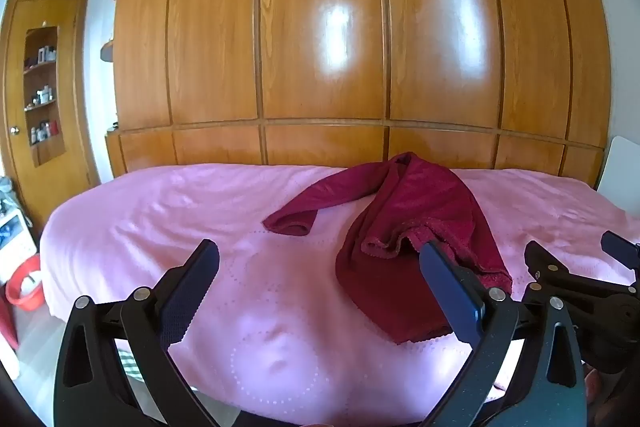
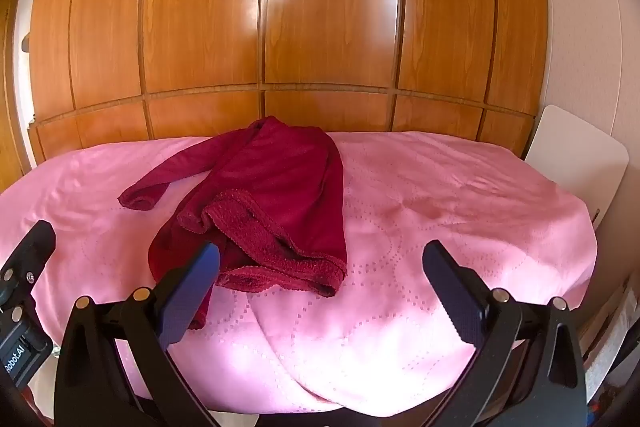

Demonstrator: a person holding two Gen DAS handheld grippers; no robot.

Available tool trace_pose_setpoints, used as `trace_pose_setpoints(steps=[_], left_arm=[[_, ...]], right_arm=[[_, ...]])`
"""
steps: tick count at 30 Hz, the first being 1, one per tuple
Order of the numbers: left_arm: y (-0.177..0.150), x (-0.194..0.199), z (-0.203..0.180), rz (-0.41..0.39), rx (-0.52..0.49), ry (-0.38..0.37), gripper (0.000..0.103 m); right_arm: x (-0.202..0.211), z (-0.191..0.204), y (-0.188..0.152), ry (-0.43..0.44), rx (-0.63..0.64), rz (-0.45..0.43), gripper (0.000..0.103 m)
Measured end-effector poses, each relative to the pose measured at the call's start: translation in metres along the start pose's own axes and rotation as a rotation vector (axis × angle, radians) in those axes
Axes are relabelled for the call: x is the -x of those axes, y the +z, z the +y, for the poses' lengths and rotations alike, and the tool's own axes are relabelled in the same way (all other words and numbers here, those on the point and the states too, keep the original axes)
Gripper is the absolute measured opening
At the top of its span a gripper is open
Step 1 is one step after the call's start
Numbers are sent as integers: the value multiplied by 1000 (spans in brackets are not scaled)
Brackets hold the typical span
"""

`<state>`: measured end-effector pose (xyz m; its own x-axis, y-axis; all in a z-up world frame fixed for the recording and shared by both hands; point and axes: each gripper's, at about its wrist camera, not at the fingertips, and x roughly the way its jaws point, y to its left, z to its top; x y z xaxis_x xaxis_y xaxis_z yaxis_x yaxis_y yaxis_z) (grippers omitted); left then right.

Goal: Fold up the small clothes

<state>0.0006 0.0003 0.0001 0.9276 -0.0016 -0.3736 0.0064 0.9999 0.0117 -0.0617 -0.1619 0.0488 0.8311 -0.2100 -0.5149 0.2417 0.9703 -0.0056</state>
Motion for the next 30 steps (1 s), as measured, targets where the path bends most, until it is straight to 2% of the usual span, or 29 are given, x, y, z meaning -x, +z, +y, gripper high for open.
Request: trace_pose_setpoints(steps=[3,30], left_arm=[[-1,3,-3,-24,-24,11,100],[-8,-1,-2,15,0,-9,100]], right_arm=[[0,1,-1,-3,5,0,101],[-1,1,0,-11,23,8,101]])
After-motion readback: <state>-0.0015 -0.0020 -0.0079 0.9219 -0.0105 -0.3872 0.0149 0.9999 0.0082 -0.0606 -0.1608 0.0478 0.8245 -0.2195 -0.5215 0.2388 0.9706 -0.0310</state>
